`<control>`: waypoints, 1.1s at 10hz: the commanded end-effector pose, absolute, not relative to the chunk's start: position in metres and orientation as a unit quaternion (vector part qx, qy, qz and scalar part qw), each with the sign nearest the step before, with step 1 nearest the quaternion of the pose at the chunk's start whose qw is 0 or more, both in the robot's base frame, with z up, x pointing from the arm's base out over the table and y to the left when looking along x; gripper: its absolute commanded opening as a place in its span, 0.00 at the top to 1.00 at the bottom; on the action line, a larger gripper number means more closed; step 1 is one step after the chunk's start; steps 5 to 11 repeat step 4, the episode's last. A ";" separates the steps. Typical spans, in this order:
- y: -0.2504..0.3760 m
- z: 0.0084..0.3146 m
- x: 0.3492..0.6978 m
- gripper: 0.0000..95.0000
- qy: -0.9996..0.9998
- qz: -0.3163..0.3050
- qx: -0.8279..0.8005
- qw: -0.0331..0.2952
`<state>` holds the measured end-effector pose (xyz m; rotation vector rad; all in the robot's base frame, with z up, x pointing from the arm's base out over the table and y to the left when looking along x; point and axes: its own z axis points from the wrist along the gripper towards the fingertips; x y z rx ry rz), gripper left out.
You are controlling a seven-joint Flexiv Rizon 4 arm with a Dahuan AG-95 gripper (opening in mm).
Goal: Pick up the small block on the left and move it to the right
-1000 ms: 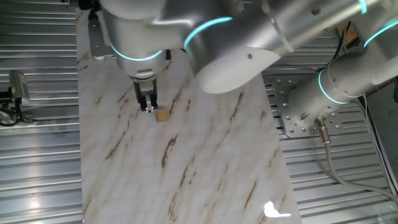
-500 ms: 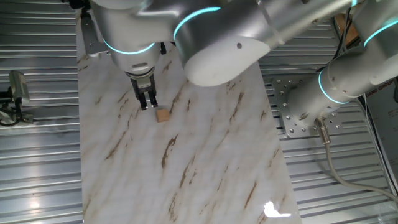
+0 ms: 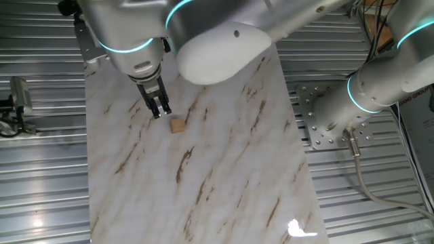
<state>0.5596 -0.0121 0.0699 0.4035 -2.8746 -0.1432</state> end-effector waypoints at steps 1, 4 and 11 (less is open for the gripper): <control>-0.011 0.070 0.560 1.00 -0.979 -0.055 0.149 0.128; -0.009 0.069 0.560 1.00 -0.977 -0.058 0.152 0.141; -0.009 0.069 0.560 1.00 -0.977 -0.058 0.152 0.141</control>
